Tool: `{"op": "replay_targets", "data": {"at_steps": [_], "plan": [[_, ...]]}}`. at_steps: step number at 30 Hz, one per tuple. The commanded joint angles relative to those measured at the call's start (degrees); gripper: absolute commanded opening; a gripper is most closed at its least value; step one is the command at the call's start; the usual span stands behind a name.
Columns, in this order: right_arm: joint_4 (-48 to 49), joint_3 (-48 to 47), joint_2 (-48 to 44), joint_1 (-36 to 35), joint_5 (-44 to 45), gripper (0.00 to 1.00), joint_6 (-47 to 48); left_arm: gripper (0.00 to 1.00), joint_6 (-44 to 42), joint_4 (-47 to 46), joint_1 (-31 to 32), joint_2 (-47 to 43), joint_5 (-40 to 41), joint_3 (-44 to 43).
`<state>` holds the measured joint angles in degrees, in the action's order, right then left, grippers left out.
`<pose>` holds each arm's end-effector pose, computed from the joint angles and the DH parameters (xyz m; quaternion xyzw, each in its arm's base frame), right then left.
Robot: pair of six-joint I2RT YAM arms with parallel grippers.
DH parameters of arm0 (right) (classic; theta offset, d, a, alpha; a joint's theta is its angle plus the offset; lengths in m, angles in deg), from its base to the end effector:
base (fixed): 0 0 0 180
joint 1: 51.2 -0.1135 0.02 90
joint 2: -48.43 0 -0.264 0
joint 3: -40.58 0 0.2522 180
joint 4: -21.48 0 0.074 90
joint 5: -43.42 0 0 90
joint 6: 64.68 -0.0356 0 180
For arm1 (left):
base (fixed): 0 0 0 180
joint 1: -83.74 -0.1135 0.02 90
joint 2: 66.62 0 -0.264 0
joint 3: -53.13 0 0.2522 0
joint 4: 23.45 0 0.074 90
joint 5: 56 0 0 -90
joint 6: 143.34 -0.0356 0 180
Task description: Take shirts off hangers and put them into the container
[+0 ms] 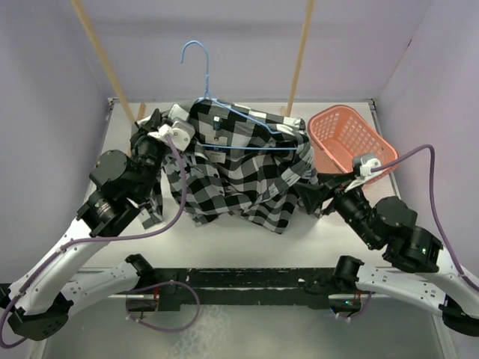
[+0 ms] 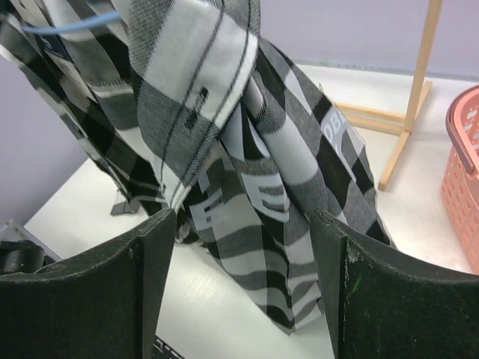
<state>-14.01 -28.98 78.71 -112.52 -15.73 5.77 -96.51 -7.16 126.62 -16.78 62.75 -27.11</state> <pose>0.0600 0.0716 0.4132 -0.0534 0.6847 0.3181 0.6536 0.1357 -0.1027 0.4685 0.2633 0.5690 0.1546 0.7635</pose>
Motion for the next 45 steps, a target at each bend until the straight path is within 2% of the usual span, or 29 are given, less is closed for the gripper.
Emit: {"op": "replay_targets", "data": {"at_steps": [1,9,12,14,17,18,22,25,30,34,37,38,41,42,45], "plan": [[6.59,-0.71,-0.54,0.08,-1.27,0.75,2.52,0.0,5.03,-3.19,0.19,-1.86,-1.15,0.97],[10.01,-3.49,4.54,0.08,-0.93,0.74,5.47,0.0,6.64,-1.9,0.19,-3.45,-1.7,3.71],[6.87,-6.81,9.71,0.1,1.35,0.67,5.52,0.0,6.49,-2.21,0.19,-3.72,-1.41,4.08],[2.2,-9.79,13.05,0.06,3.6,0.48,3.62,0.0,5.89,-2.14,0.19,-3.5,-1.13,4.03],[-0.67,-10.91,13.23,0.1,9.42,0.03,2.1,0.0,3.65,-2.07,0.13,-2.7,0.32,4.3],[-1.6,-11.06,12.28,0.11,11.86,0.0,1.46,0.0,2.91,-2.38,0.19,-2.58,1.01,4.7],[-6.02,-13.16,7.13,0.13,20.19,0.0,1.56,0.0,1.5,-3.96,0.19,-3.61,1.82,7.07],[-10.16,-15.43,3.55,0.08,21.85,0.0,0.94,0.0,1.15,-3.74,0.19,-3.89,2.05,7.69],[-10.16,-17.12,-1.5,0.08,23.14,0.0,1.75,0.0,1.63,-2.64,0.18,-5.0,0.91,8.89],[-10.41,-17.01,-1.18,0.1,20.52,0.0,1.29,0.0,2.78,-3.01,0.19,-7.1,-1.32,10.66],[-11.46,-16.63,2.66,0.07,16.54,0.0,0.63,0.0,4.01,-3.65,0.18,-7.42,-1.5,10.3],[-12.93,-16.67,4.3,0.06,14.97,0.04,-0.45,0.0,4.14,-4.21,0.17,-7.51,-1.7,10.2],[-16.3,-17.2,9.32,0.07,10.2,0.44,-1.86,0.0,3.02,-6.58,0.19,-7.48,-2.02,10.13],[-17.94,-17.83,10.56,0.08,8.63,0.53,-2.47,0.0,2.33,-7.32,0.19,-7.48,-2.21,10.33],[-21.56,-20.2,12.73,0.08,4.97,0.59,-3.36,0.0,-0.32,-10.1,0.17,-7.57,-4.6,11.77]]}}
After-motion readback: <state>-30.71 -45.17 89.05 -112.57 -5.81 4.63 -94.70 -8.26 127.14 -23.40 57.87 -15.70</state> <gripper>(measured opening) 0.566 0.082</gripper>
